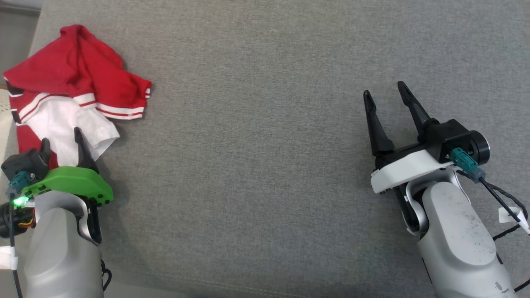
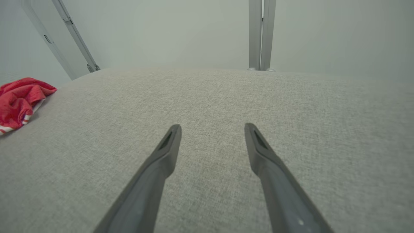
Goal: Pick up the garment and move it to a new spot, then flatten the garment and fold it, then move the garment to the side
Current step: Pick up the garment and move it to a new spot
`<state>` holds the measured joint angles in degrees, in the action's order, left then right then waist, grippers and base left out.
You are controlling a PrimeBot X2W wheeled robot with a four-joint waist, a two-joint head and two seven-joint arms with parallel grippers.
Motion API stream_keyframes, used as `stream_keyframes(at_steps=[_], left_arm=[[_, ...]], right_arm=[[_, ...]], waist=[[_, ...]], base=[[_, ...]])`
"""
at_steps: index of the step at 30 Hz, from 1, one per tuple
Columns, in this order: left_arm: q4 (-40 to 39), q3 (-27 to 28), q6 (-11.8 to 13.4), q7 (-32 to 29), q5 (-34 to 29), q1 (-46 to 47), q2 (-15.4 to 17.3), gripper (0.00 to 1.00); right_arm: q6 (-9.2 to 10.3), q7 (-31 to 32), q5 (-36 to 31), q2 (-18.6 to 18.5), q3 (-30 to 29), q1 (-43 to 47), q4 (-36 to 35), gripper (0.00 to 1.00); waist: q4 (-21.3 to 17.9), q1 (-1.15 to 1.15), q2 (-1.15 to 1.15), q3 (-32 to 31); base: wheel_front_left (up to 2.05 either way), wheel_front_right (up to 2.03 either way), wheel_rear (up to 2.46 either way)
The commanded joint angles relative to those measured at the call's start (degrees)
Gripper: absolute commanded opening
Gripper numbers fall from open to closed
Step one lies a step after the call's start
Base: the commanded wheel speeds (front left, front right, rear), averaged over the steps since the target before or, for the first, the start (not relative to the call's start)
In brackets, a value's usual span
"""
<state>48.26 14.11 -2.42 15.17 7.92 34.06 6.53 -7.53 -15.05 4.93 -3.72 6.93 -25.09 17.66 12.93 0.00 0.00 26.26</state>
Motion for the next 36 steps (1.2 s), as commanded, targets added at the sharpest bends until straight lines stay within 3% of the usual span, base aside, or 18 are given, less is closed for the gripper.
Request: stream_keyframes(at_steps=[1, 2, 4, 11, 23, 30, 36], left_arm=[[1.3, 0.6, 0.6, -0.1, -0.1, 1.1, 0.5, 1.0], [1.9, 1.0, 1.1, -0.1, -0.2, 1.4, 0.8, 0.93], [2.6, 0.9, 1.8, -0.1, -0.9, 1.3, 0.3, 0.0], [-5.6, 0.6, 1.8, 0.0, -3.0, -1.0, -1.0, 0.0], [-20.2, -7.2, -3.2, 0.0, -5.3, -1.9, -3.1, 0.0], [-22.3, -15.8, -4.4, 0.0, -4.4, -0.9, -3.6, 0.0], [-23.9, -28.6, -4.5, 0.0, 1.4, -0.8, -3.5, 0.0]], right_arm=[[0.08, -0.2, 0.2, -0.2, -0.2, -0.7, 0.1, 1.0], [0.08, -0.2, 0.2, -0.2, -0.2, -0.6, 0.1, 1.0], [0.08, -0.2, 0.2, -0.1, -0.3, -0.4, 0.0, 1.0], [0.08, -0.2, 1.0, 0.3, -1.2, 0.9, 0.4, 1.0], [0.08, -0.2, 5.1, 0.8, -1.5, 3.0, 1.2, 1.0], [0.08, -0.2, 7.9, 0.8, -0.6, 3.8, 1.5, 1.0], [0.08, -0.2, 10.3, 0.8, -0.1, 4.3, 1.4, 1.0]], waist=[[-1.8, 0.0, 0.0, 1.4], [-1.9, 0.0, 0.0, 1.4], [-2.1, 0.0, 0.0, 1.1], [-2.7, 0.0, 0.0, -1.8], [-8.8, 0.0, 0.0, -7.7], [-15.9, 0.0, 0.0, -9.7], [-22.2, 0.0, 0.0, -10.6]], base=[[0.0, 0.0, 0.0], [0.0, 0.0, 0.0], [0.0, 0.0, 0.0], [0.0, 0.0, 0.0], [0.0, 0.0, 0.0], [0.0, 0.0, 0.0], [0.0, 0.0, 0.0]])
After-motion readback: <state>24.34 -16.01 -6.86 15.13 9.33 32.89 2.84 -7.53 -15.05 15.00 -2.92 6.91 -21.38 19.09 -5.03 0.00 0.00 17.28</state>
